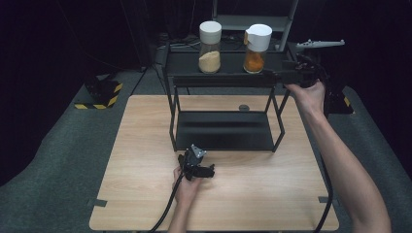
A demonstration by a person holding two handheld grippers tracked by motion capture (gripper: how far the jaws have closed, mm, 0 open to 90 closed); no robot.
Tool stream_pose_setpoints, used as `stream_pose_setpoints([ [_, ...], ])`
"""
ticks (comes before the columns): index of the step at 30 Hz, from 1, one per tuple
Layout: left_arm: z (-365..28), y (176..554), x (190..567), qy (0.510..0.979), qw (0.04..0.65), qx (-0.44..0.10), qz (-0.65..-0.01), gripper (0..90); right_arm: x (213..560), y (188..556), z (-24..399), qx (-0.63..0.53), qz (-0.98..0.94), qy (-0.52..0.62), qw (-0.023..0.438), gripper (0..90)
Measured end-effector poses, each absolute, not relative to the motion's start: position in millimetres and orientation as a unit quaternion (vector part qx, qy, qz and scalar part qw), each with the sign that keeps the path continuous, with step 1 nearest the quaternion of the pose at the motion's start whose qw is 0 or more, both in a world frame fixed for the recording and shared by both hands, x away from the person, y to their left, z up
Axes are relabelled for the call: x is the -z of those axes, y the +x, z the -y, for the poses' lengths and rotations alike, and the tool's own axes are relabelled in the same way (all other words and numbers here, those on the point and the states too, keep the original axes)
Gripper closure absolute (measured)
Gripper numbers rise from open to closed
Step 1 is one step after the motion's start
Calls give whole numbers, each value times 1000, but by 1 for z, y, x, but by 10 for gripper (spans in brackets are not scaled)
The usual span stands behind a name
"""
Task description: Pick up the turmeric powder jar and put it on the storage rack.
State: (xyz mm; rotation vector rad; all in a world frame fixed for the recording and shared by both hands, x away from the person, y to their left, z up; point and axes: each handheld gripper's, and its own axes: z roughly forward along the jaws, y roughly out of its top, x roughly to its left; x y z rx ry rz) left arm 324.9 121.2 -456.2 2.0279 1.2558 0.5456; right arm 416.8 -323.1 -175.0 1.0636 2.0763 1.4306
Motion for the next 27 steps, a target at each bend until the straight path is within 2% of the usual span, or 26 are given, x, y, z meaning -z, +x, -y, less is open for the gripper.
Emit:
stream_pose_setpoints([
  [27,-121,325,456,780,340,-209,-482,53,200,399,352,-519,-736,385,202,97],
])
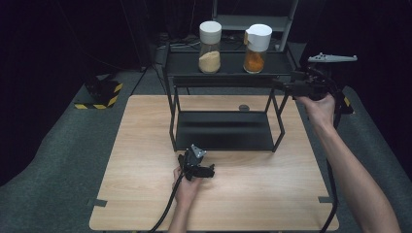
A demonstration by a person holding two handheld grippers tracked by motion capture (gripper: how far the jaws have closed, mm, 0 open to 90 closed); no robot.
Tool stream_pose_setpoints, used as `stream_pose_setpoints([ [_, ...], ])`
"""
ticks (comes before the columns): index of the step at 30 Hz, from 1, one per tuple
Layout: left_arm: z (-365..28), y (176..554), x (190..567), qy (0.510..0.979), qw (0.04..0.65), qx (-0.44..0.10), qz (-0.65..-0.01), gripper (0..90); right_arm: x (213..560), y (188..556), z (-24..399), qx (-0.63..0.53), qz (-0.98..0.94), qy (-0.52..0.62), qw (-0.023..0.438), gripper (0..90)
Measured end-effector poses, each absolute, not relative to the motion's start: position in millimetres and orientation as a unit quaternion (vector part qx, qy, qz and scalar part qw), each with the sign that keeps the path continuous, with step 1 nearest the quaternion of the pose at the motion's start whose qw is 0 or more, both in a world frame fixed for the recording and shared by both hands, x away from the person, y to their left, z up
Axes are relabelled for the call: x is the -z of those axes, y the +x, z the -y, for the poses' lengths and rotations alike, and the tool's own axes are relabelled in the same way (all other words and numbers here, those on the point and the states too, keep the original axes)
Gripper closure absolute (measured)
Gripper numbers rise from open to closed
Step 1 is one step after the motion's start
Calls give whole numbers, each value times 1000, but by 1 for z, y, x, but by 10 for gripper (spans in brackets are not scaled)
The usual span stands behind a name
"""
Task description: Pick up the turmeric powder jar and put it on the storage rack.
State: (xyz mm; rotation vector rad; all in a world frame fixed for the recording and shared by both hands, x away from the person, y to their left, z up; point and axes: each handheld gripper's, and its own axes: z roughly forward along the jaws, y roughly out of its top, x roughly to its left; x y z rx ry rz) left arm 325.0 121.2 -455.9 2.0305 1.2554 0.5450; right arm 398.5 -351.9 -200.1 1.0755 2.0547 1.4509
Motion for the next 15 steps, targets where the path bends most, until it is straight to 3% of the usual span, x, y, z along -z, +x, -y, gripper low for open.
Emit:
stream_pose_setpoints([
  [15,-121,325,456,779,341,-209,-483,53,206,386,359,-519,-736,382,207,101],
])
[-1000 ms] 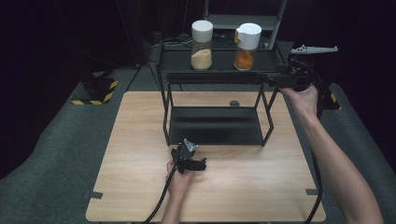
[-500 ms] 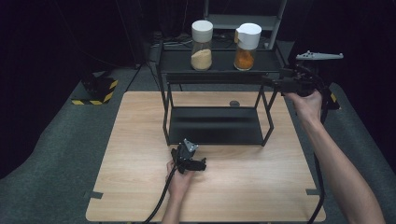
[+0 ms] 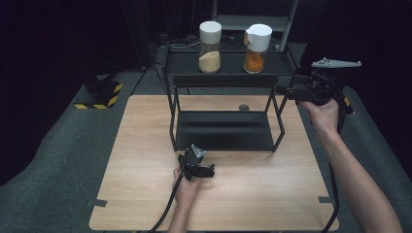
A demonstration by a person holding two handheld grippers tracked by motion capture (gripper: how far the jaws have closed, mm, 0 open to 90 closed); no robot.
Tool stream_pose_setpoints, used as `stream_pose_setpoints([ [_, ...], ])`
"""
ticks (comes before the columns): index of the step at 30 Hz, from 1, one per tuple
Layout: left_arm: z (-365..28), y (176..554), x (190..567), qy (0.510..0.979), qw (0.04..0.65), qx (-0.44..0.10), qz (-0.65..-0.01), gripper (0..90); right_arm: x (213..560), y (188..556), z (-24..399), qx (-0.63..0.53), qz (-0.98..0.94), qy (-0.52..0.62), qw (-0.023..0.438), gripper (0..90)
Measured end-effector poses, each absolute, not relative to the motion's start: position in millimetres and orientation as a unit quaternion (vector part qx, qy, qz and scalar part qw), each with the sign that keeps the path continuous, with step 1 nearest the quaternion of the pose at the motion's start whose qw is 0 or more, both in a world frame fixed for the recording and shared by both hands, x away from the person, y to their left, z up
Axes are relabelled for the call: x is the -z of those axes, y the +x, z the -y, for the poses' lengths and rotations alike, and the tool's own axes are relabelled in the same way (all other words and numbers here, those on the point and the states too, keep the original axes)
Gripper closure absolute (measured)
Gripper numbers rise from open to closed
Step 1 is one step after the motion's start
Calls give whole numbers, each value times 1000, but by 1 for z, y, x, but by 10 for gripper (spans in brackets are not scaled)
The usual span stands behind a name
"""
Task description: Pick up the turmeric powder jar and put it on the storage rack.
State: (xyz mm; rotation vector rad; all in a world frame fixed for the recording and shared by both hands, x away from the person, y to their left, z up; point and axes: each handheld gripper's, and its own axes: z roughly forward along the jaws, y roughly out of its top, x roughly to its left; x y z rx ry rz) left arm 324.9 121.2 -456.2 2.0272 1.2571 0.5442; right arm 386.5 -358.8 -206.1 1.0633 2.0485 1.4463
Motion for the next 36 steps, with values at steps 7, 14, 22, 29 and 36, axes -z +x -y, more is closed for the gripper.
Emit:
stream_pose_setpoints([
  [7,-121,325,456,779,341,-209,-483,53,212,380,361,-521,-737,378,208,103],
  [14,-121,325,456,779,341,-209,-483,53,220,377,365,-522,-737,377,205,104],
  [22,-121,325,456,779,341,-209,-483,53,229,374,368,-517,-740,380,201,107],
  [29,-121,325,456,779,341,-209,-483,53,238,372,369,-516,-743,377,199,107],
  [36,-121,325,456,779,341,-209,-483,53,247,370,372,-518,-742,378,194,106],
])
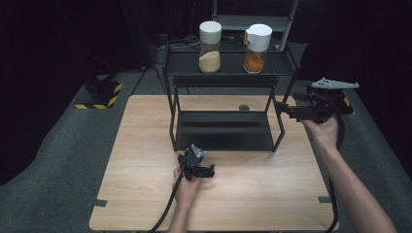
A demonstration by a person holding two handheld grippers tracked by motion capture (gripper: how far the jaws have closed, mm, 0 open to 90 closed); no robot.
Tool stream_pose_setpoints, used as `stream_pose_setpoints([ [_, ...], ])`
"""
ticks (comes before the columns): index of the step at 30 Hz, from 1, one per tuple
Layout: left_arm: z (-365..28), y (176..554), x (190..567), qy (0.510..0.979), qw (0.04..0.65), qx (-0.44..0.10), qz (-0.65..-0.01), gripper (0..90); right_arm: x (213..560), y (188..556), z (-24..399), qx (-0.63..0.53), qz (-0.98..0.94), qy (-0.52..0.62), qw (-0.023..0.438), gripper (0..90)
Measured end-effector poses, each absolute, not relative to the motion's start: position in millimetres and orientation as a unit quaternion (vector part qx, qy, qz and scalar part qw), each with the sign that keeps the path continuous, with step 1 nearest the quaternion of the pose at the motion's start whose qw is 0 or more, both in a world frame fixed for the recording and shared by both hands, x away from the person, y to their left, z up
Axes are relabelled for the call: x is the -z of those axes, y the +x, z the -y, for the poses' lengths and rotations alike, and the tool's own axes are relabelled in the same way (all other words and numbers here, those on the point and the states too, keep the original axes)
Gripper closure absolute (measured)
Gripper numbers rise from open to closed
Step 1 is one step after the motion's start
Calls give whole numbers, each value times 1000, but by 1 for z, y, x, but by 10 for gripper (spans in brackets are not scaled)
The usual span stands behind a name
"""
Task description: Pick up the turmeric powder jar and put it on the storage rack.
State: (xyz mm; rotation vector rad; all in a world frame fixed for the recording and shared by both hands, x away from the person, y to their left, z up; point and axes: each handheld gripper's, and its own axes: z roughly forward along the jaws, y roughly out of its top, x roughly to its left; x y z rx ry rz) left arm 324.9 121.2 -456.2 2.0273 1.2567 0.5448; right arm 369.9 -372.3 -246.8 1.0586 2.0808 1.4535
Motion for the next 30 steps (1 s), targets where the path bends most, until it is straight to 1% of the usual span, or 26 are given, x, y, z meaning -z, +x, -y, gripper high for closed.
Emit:
stream_pose_setpoints([
  [10,-121,325,456,779,341,-209,-483,53,260,368,377,-524,-744,373,180,104],
  [30,-121,325,456,779,341,-209,-483,53,293,361,372,-513,-750,374,185,105],
])
